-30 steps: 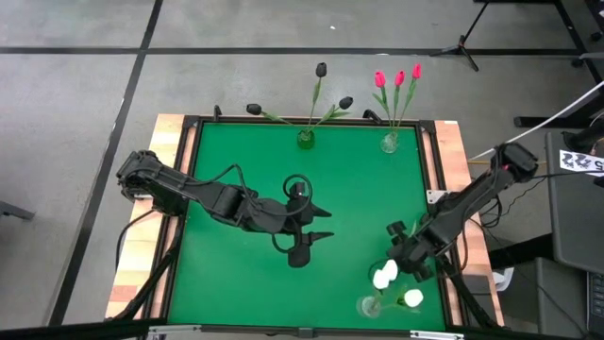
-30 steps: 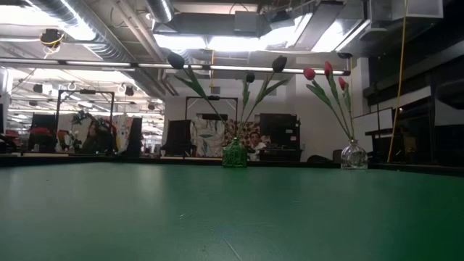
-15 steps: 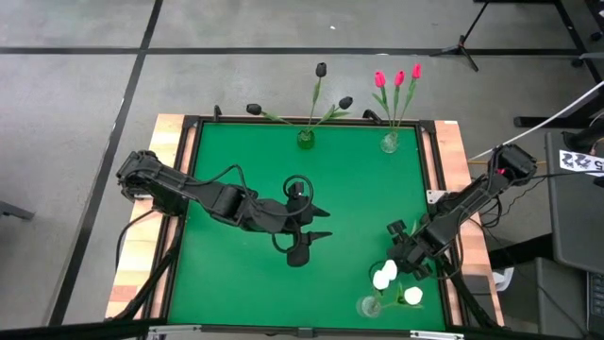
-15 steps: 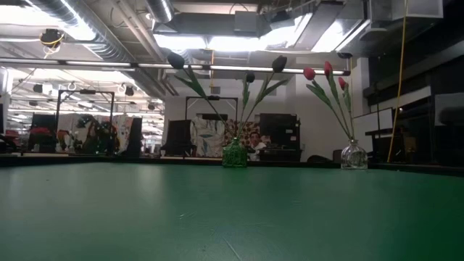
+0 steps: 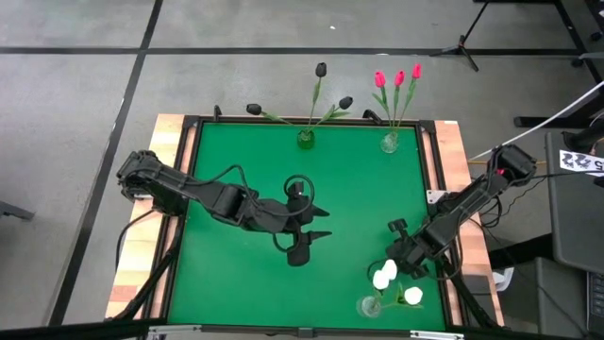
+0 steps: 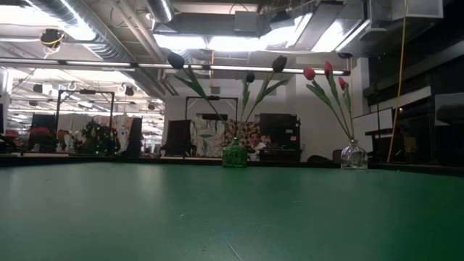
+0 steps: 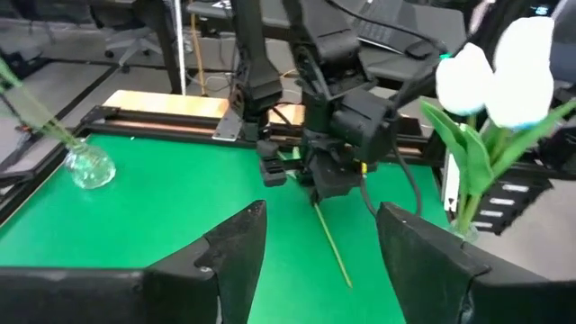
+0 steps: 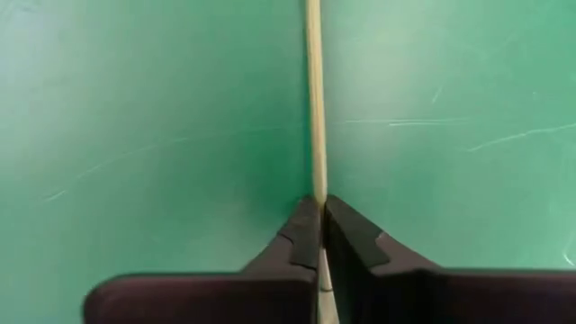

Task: Sort flowers into vase by color
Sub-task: Put the black tulip into the green vase

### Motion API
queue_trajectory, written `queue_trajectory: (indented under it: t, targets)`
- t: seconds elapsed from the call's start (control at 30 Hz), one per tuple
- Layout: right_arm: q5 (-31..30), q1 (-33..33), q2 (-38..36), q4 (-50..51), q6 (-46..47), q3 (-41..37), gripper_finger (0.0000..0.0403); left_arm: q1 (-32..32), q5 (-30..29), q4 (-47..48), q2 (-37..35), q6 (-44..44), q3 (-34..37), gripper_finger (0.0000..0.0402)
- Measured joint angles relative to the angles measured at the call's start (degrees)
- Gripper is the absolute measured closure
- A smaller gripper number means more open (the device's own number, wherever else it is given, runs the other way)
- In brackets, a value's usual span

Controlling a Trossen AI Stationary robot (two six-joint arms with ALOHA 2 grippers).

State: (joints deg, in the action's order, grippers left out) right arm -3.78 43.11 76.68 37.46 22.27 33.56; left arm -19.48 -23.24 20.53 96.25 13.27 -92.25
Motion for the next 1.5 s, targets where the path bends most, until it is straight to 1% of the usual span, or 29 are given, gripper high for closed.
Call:
queue_trajectory:
  t: [0.07,0.13,0.37,0.47,0.53,0.67,0.77,0.93,1.17,1.37,1.5]
  targets:
    - [-0.94,-0.11,0.1,0.63,-0.05,0.74,0.0396,0.46,-0.03,-0.02,0.0,1.38,-0.02,0.0194]
    - [-3.76,-0.92,0.2,1.64,-0.05,1.97,0.0394,0.93,-0.13,0.02,0.0,2.38,-0.02,0.0194]
    - [-8.12,-6.54,0.09,8.87,-3.58,7.87,0.0398,2.43,-0.17,0.09,-0.38,2.89,-0.02,0.0194]
    - [-10.63,-9.05,-0.43,12.42,-6.67,10.55,0.04,3.3,-0.13,2.44,-1.37,3.55,-0.02,0.0194]
    - [-12.95,-10.52,-1.29,15.06,-8.49,12.65,0.04,4.15,0.47,5.59,-2.32,5.14,-0.06,0.0194]
    - [-16.5,-13.58,-3.24,21.8,-13.14,17.97,0.0401,6.17,4.72,11.96,-2.84,8.64,-0.06,0.0194]
    - [-17.75,-16.05,-4.14,28.27,-16.36,22.95,0.0401,7.39,8.62,13.56,-2.89,9.51,-0.06,0.0194]
    - [-18.76,-19.65,-4.52,37.57,-20.91,31.78,0.0402,8.83,12.76,13.49,-2.91,10.21,-0.06,0.0194]
    - [-19.06,-24.96,-4.52,47.07,-27.24,42.9,0.0402,11.77,19.36,13.53,-2.91,12.47,-0.06,0.0194]
    - [-20.24,-29.22,-3.9,49.16,-33.86,51.21,0.0403,14.16,22.71,13.4,-2.91,12.68,-0.55,0.0194]
    - [-19.8,-31.87,-0.7,48.63,-38.89,54.72,0.0403,16.88,24.8,13.4,-2.91,13.88,-1.35,0.0194]
